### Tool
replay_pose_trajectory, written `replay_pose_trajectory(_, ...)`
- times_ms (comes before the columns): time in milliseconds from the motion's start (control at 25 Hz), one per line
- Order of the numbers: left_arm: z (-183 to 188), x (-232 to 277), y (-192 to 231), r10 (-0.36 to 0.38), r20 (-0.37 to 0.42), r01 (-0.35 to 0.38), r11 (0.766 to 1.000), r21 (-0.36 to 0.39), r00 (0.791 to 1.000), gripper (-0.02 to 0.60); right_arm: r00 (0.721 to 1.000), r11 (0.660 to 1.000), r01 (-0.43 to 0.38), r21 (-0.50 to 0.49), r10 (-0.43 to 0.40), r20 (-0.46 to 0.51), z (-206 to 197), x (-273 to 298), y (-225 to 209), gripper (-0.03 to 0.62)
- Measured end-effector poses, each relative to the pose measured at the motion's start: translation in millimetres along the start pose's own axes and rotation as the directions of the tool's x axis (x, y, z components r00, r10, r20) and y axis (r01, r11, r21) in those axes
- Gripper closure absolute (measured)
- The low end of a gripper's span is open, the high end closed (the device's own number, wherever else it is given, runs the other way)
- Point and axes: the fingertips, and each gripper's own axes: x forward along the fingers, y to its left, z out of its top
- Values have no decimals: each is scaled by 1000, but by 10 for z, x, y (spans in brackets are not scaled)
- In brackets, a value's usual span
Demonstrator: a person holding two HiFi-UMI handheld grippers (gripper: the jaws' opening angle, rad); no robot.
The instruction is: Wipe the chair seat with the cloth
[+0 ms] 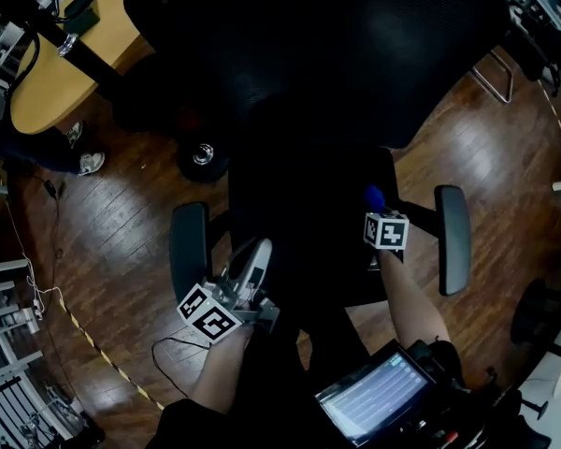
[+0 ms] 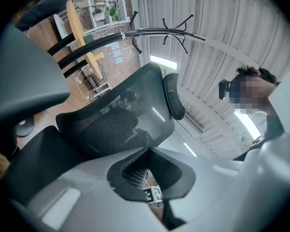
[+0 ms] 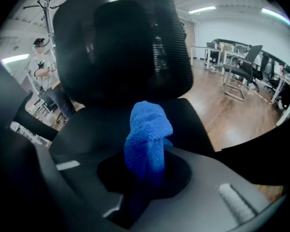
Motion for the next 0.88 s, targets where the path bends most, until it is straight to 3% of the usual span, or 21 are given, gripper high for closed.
replay_pose_trajectory(160,77,-90,-46,8,35,-8,1000,2,999,591,984,983,-175,-44,174,-36,-96,92,1014,549)
replay_pose_trajectory(280,145,-185,-81,10,54,-11,1000,10,998,591,961,960,-267,-79,259,-99,-323,202,1737,549)
replay_pose_trajectory(520,223,-352,-46,29,91,-31,999,17,995,591,879,876,-462,-137,431,-205,-781,236,3076,549)
replay_pose_trajectory(600,227,-377,-15,33,99,-34,999,16,995,591,871,870,-475,-131,444,-213,-903,271,3250,549)
replay_pose_trajectory(720,217,-415,5,36,102,-38,999,12,994,591,880,878,-460,-133,430,-202,-932,287,3200,549)
replay_pose_trajectory(880,175,-387,-5,26,95,-27,1000,5,995,591,920,915,-377,-145,350,-178,-907,336,2766,549)
